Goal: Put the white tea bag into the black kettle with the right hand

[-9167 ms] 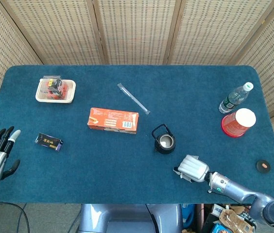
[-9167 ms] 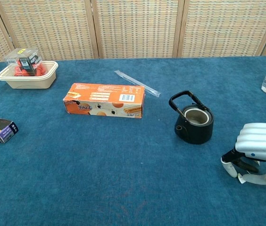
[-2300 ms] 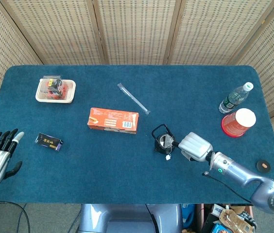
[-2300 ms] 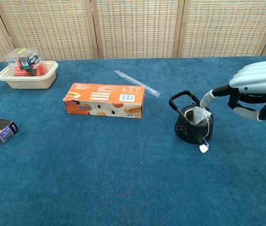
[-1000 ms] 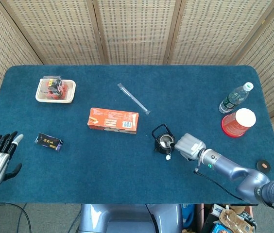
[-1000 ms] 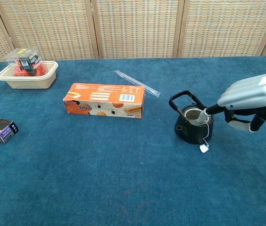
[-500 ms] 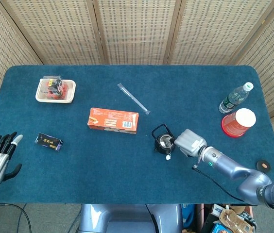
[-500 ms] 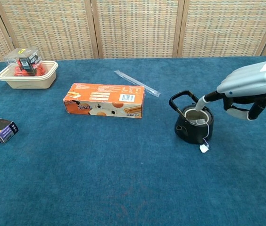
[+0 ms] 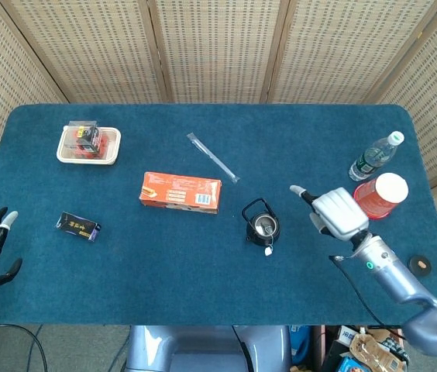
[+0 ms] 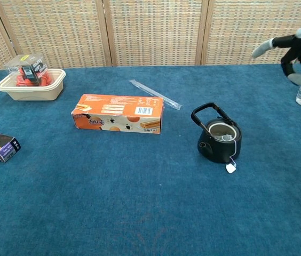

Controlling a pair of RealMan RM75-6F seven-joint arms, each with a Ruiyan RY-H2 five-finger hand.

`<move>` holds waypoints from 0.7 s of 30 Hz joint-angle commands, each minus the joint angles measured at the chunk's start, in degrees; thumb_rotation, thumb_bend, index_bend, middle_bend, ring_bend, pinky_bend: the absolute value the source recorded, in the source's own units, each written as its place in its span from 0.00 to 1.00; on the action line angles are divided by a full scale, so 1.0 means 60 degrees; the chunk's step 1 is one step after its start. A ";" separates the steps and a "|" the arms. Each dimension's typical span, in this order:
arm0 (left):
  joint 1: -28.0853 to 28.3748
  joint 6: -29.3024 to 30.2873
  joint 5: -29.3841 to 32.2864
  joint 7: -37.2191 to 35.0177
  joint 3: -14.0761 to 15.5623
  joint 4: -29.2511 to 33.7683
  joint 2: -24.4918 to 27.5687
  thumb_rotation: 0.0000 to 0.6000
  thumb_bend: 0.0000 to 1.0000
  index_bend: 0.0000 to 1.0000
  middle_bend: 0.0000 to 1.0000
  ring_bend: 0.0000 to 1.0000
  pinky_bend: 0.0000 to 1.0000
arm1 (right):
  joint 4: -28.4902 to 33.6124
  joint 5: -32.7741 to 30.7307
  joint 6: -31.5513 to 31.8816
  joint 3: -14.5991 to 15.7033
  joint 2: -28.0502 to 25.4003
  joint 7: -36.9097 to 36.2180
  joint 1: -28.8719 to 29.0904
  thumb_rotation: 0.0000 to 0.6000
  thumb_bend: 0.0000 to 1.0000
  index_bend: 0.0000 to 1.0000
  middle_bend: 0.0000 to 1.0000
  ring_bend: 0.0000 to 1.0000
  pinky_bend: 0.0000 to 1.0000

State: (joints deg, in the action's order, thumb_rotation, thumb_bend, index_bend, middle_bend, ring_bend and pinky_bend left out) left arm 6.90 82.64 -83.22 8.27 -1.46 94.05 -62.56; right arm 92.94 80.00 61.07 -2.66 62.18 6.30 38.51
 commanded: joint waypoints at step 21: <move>-0.0515 0.1025 -0.0598 0.0377 0.0153 -0.0131 -0.0792 1.00 0.37 0.01 0.00 0.00 0.00 | -0.0265 -0.0905 0.4180 0.0177 0.1713 0.0931 -0.3769 0.84 0.51 0.00 0.08 0.01 0.24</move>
State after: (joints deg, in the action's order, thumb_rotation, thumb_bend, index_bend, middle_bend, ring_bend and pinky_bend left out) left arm 3.98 88.65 -86.39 10.49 -0.85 93.27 -67.09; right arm 92.14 74.36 85.13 -2.20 71.44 11.92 17.18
